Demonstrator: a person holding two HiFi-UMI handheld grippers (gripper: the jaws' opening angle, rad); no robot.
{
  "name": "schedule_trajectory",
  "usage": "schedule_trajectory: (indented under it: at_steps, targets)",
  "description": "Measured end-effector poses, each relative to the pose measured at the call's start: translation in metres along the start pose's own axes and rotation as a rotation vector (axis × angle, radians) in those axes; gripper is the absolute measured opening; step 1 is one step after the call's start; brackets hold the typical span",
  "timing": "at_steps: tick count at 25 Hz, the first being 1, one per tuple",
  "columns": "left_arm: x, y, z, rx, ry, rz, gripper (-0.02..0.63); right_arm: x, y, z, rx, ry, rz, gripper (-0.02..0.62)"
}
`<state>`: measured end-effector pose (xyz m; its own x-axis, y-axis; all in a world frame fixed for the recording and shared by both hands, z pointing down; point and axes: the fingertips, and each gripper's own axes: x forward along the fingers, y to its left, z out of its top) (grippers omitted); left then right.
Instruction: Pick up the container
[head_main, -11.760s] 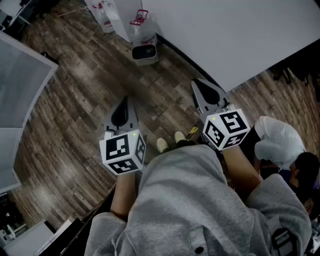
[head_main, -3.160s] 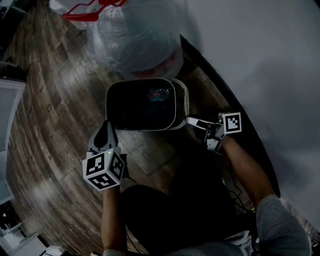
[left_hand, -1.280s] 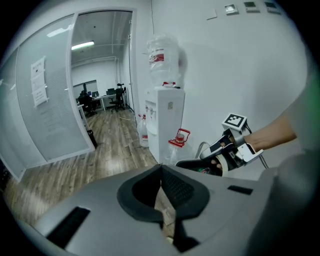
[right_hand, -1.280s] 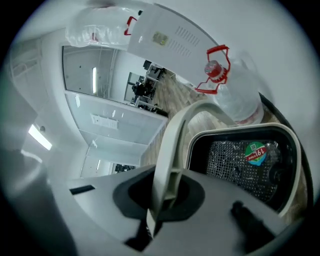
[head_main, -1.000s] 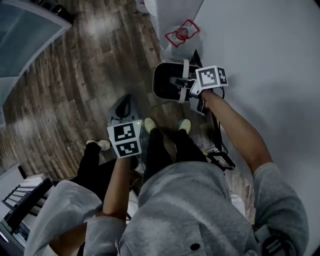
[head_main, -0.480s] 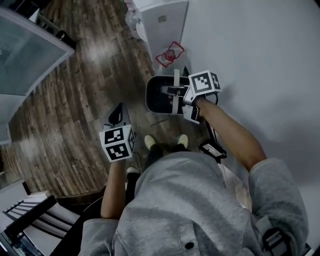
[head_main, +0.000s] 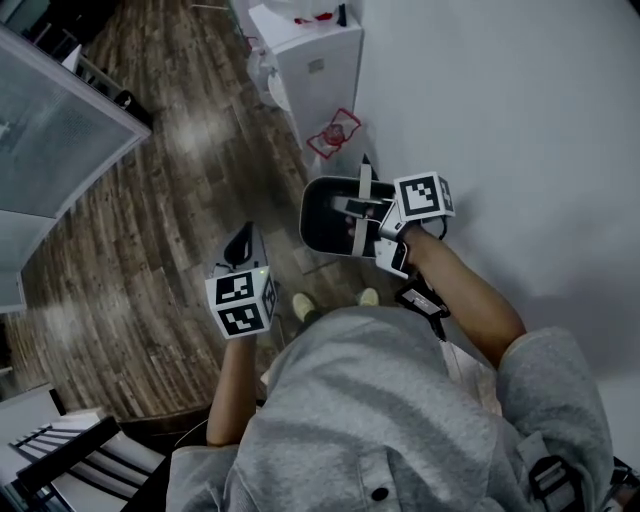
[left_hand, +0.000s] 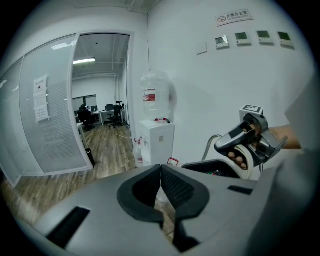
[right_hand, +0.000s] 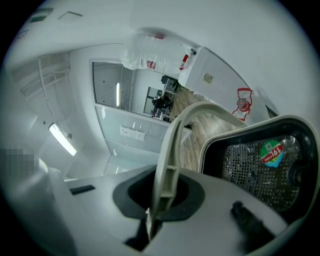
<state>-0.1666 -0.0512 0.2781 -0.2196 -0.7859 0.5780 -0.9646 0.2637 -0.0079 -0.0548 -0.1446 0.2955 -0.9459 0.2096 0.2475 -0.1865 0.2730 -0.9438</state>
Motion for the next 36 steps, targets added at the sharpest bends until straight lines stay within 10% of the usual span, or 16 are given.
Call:
schedule_trajectory:
  at_steps: [36]
  targets:
    - [0.001, 0.005, 0.0, 0.014, -0.001, -0.074, 0.014, -0.016, -0.001, -0.015, 0.038, -0.076, -0.052, 0.025]
